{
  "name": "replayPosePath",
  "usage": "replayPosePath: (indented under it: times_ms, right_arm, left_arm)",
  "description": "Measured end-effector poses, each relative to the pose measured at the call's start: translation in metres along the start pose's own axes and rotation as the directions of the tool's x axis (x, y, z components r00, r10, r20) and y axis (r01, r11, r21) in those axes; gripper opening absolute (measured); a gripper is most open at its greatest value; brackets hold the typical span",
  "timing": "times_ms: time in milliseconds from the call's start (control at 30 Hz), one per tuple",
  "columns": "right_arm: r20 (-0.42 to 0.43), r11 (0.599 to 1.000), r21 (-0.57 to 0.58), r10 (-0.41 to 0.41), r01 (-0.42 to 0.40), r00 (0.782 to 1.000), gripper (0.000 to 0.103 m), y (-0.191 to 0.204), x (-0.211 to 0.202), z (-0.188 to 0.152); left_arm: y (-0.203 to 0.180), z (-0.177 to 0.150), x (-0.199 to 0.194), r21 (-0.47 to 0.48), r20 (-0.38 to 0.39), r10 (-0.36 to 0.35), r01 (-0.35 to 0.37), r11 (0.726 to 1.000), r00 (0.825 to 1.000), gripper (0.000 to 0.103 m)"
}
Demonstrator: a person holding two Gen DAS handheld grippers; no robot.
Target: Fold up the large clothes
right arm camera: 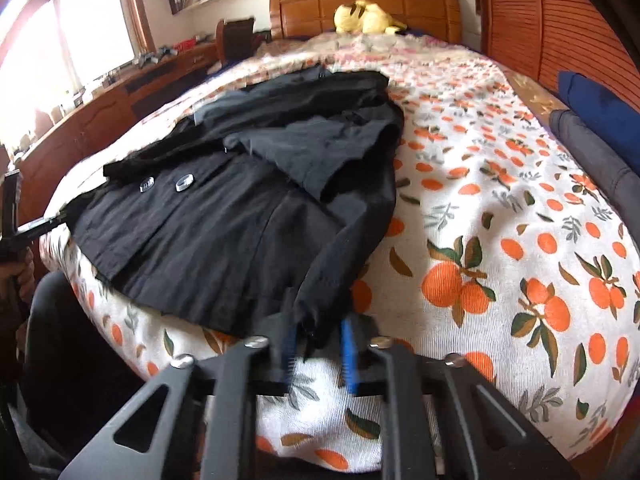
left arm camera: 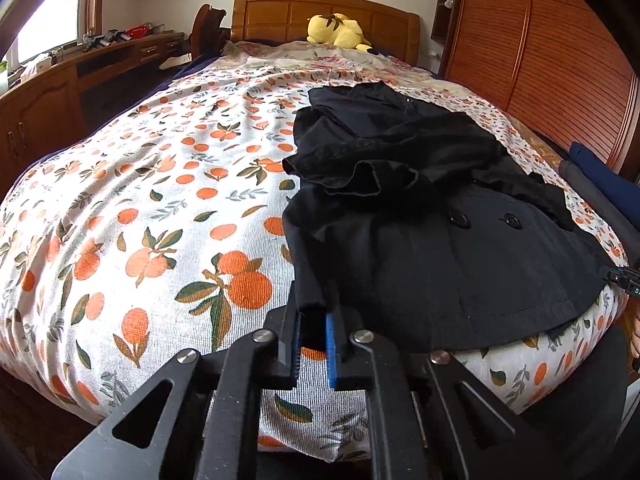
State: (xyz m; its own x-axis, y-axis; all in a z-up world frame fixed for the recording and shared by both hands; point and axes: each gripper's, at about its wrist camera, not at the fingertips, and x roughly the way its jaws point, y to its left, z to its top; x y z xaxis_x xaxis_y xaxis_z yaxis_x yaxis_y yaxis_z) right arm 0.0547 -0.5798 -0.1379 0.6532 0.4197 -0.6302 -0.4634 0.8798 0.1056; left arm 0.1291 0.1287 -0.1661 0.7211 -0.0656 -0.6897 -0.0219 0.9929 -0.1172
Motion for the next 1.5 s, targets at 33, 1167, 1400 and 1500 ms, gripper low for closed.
replayPosePath:
  times_ms: [33,1167,1400,1500]
  right_arm:
    - [0.012,1.000,0.011,0.004,-0.005,1.000,0.009,0.000,-0.001,0.000]
    - [0.279,1.000,0.026,-0.011,0.004,0.960,0.005,-0.010,-0.132,-0.010]
    - [0.239,0.999,0.024,-0.042,0.038,0.970,0.005,-0.019,-0.053,0.033]
    - [0.231,0.999,0.030,-0.042,0.036,0.972,0.005,-0.023,-0.026,0.057]
  left_arm:
    - [0.000,0.001,-0.003,-0.001,0.012,-0.006,0.006,1.000,1.000,0.007]
    - [-0.013,0.060,-0.111,0.075,0.214,-0.030,0.014,0.997,0.976,0.005]
    - [-0.017,0.081,-0.050,0.065,0.174,0.011,-0.023,0.998,0.985,0.005]
    - [-0.020,0.100,-0.032,0.067,0.179,0.025,-0.037,0.997,0.984,0.005]
